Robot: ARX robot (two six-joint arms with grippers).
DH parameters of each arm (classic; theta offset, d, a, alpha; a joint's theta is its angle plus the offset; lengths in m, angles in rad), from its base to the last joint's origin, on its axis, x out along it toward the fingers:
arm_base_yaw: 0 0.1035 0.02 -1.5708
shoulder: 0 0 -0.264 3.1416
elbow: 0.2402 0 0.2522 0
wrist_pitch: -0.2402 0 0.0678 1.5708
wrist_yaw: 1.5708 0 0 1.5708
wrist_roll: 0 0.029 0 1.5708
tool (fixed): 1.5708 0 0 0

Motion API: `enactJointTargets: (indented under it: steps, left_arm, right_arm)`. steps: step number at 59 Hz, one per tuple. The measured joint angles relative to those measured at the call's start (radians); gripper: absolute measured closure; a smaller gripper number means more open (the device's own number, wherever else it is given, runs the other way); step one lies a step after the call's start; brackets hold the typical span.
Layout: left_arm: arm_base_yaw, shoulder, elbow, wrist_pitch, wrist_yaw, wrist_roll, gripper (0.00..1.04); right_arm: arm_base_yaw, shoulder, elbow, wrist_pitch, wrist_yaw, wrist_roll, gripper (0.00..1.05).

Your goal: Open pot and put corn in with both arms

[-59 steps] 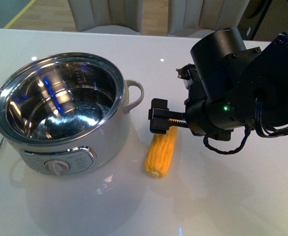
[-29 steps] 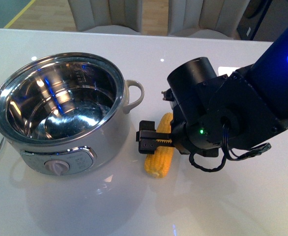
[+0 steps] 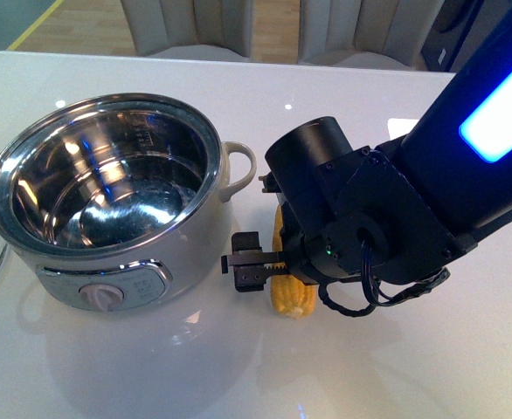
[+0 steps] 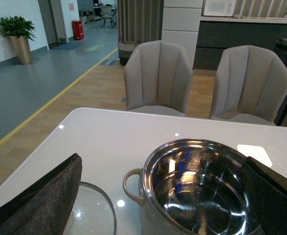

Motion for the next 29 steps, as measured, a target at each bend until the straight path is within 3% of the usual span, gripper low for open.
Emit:
enactJointTargets:
  steps: [15, 29]
  left_arm:
    - [0.0, 0.0, 0.0, 0.0, 0.0, 0.0, 0.07]
    - [0.0, 0.0, 0.0, 0.0, 0.0, 0.0, 0.07]
  right_arm:
    - [0.006, -0.002, -0.01, 0.006, 0.003, -0.013, 0.63]
    - [-0.008, -0.076, -0.088, 0.053, 0.013, -0.03, 0.76]
